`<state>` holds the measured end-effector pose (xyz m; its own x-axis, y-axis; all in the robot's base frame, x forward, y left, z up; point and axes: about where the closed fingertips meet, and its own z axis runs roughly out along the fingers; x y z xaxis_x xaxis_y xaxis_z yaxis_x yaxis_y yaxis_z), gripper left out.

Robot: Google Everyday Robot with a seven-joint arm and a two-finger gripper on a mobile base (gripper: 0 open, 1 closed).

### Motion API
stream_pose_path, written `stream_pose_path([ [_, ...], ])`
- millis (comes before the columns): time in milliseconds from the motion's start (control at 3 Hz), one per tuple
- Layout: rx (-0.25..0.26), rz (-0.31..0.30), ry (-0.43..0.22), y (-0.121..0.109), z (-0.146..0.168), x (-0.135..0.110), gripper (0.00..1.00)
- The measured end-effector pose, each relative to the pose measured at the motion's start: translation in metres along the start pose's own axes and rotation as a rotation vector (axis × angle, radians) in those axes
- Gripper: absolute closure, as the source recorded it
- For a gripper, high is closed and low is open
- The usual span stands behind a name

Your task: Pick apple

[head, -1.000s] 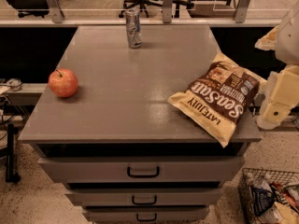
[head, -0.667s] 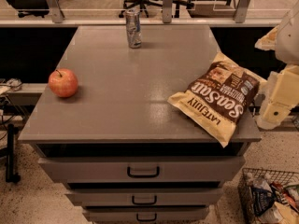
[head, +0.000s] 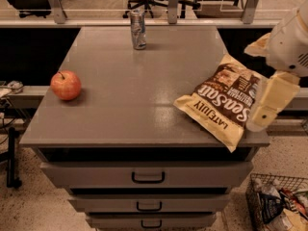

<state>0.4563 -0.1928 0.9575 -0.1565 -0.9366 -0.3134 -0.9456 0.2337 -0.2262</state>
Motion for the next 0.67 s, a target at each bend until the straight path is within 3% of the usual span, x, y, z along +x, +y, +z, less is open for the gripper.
stream_pose_path([
  [667,-0.07,-0.103,-0.287,-0.012,0.082,-0.115,0.0],
])
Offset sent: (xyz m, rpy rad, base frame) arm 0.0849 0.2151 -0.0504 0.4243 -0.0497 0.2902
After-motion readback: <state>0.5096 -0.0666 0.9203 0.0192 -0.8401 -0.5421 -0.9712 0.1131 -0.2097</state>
